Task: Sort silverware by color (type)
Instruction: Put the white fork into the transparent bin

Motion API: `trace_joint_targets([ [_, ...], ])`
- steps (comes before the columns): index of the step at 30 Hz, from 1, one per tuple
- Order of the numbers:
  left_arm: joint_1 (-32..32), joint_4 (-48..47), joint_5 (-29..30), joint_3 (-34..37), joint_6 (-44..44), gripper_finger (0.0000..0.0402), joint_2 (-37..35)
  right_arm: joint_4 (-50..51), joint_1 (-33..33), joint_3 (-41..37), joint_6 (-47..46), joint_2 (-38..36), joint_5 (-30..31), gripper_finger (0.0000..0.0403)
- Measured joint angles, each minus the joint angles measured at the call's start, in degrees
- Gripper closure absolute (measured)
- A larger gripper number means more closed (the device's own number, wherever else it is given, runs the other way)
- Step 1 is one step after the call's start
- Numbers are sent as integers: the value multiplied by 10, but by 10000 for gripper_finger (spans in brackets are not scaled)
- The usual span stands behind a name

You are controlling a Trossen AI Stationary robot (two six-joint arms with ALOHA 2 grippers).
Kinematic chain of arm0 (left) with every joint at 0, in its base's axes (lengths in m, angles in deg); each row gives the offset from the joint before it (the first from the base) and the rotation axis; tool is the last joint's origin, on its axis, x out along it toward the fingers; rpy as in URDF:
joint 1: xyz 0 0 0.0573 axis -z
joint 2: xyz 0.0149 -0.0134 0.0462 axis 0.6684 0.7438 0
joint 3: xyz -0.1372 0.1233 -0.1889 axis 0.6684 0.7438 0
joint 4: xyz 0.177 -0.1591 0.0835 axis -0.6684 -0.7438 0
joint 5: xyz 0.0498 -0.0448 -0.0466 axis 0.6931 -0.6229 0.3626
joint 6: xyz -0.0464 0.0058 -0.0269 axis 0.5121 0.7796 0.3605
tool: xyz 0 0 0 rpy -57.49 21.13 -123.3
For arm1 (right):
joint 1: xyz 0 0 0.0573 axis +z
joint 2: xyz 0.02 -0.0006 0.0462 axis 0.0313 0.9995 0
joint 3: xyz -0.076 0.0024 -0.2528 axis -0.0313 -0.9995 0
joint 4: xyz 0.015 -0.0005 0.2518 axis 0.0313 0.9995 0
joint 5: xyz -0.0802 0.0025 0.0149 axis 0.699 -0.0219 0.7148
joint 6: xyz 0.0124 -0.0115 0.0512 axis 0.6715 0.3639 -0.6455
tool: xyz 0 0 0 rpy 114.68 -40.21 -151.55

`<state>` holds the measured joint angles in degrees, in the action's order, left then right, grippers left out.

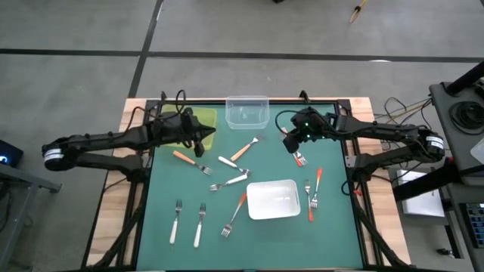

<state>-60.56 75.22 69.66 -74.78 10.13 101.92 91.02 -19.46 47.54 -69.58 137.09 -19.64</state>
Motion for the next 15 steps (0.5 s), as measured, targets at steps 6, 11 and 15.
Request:
trace_joint_targets([
  [6, 1, 0, 0, 0, 14, 402, 26, 44, 0, 0, -37, 0, 0, 392],
  [11, 1, 0, 0, 0, 16, 402, 42, 54, 0, 0, -41, 0, 0, 392],
  [15, 1, 7, 0, 0, 16, 402, 51, 55, 0, 0, -41, 0, 0, 392],
])
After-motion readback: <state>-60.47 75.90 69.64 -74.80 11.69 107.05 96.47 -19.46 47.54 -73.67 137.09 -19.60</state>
